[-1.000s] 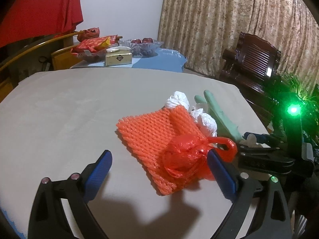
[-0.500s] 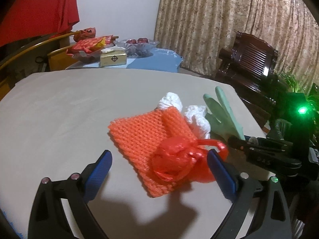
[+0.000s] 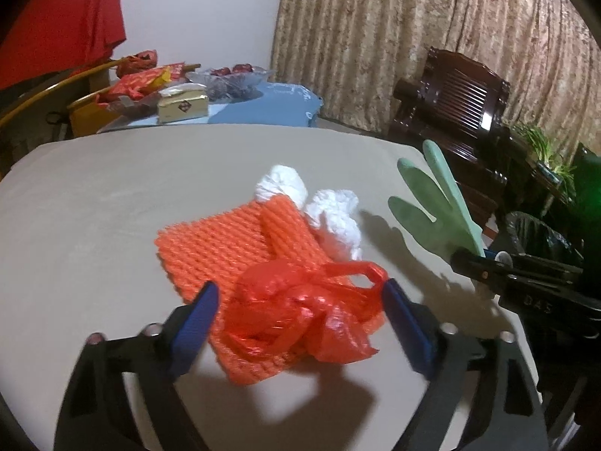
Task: Collect trash
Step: 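Grasp the red plastic bag with the left tool while the right tool holds the glove, then carry the red bag and glove over the bin and open both tools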
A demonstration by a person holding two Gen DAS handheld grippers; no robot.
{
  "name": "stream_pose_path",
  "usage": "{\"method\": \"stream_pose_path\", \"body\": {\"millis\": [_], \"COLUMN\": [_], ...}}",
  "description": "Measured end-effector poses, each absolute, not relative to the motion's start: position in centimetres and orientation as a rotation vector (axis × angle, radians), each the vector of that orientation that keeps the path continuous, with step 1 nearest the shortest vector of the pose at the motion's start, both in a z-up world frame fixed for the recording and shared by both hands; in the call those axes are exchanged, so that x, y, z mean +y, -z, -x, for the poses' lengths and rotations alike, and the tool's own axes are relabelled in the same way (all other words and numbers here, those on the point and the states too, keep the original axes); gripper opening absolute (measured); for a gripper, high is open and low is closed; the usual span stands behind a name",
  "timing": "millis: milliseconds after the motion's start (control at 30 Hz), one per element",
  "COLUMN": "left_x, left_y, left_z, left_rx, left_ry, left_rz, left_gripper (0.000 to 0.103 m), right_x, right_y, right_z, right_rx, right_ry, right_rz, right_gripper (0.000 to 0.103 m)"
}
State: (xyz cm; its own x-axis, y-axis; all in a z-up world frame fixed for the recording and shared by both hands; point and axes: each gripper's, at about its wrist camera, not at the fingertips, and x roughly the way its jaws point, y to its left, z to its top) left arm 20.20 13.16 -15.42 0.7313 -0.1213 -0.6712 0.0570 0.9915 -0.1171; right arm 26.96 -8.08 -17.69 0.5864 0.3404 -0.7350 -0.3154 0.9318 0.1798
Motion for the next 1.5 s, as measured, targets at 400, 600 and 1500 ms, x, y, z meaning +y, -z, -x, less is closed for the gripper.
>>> {"method": "stream_pose_path", "body": {"millis": [400, 600, 1500], "left_x": [12.8, 12.3, 6.3], "left_y": [14.3, 12.4, 8.3], "left_z": [-18.6, -17.4, -13.9], "left_rx": [0.715, 0.674, 0.604], "left_ry": [0.105, 0.125, 0.214], "left_rz": [0.086, 0.091, 0.062], "left_gripper": [0.044, 0.043, 0.043], "right_x": [-8.4, -8.8, -16.2], "right_y": [16.5, 15.3, 8.8], "right_z": [-25.2, -24.1, -17.1], "right_rx": [0.832, 0.808, 0.666], "right_ry": [-0.404, -0.409, -0.347], "right_rz": [-0.028, -0.033, -0.103], "right_gripper": [0.032, 0.032, 0.032]}}
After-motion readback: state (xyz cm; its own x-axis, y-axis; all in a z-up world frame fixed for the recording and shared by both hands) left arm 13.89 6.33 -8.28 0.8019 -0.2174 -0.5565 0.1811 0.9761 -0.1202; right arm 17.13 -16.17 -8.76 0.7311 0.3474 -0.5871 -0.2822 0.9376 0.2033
